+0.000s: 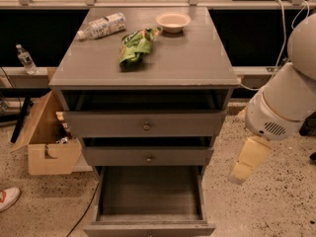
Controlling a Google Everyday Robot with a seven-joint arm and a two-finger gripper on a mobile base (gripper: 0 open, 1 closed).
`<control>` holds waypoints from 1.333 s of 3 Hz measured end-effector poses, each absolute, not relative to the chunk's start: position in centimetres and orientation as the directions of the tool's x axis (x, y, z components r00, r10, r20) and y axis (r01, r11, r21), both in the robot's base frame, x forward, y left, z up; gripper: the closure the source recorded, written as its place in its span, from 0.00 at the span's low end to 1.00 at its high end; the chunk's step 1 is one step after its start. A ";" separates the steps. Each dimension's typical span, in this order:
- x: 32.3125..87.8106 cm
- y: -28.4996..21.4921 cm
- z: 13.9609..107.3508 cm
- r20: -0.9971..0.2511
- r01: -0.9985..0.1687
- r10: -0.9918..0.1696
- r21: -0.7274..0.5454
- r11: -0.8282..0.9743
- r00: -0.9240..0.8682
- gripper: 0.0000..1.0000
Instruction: Close bottom drawer
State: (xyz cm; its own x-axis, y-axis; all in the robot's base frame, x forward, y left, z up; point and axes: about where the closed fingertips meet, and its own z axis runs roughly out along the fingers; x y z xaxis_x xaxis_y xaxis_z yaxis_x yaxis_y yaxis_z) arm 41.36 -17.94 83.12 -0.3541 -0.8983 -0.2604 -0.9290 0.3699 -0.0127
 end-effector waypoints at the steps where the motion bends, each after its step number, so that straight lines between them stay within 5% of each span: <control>1: 41.4 -17.8 79.3 -0.292 -0.931 -0.886 0.039 0.364 -0.359 0.00; 4: 41.6 -13.8 56.6 -0.438 -0.870 -0.752 0.220 0.441 -0.492 0.00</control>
Offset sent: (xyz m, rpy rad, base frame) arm 0.0028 0.0115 -0.1986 0.1573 0.1240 0.0110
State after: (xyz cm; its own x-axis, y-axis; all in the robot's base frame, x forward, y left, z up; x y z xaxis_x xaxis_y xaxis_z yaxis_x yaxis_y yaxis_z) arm 41.57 -13.83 56.58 -0.4918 -0.7523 -0.4384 -0.8703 0.4409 0.2196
